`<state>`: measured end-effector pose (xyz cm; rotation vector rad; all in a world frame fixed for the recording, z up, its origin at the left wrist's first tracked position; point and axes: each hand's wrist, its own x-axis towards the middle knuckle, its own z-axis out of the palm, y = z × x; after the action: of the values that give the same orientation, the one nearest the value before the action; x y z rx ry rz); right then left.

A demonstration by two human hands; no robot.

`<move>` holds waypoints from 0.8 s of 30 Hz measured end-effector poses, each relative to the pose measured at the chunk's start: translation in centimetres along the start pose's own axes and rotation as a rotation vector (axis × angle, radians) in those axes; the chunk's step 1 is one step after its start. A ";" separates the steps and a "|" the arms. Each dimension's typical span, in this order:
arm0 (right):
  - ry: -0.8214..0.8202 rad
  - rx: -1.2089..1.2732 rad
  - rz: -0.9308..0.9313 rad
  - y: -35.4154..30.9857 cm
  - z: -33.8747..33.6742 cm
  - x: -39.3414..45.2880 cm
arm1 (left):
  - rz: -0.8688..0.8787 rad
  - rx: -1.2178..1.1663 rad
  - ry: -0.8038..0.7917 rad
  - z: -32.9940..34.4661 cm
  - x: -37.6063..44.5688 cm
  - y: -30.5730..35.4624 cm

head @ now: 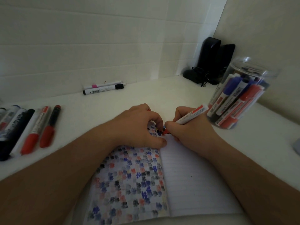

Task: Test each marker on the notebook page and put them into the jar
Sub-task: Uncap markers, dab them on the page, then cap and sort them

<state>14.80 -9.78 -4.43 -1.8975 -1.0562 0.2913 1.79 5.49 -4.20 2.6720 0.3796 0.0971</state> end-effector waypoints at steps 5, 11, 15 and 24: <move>-0.004 0.028 0.036 0.0 -0.1 0.2 | -0.008 0.004 -0.016 -0.1 0.0 0.0; 0.008 0.028 0.042 0.1 -0.1 0.1 | -0.020 0.007 -0.028 -0.2 -0.1 0.2; -0.037 -0.023 0.034 0.3 -0.2 0.3 | -0.023 0.008 -0.024 -0.1 -0.1 0.3; 0.020 0.639 0.163 -0.1 -2.1 0.7 | -0.039 -0.237 0.135 -0.6 -0.7 -0.2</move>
<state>16.38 -10.47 -3.05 -1.3988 -0.6810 0.6210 1.01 5.70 -3.72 2.4296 0.4340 0.2928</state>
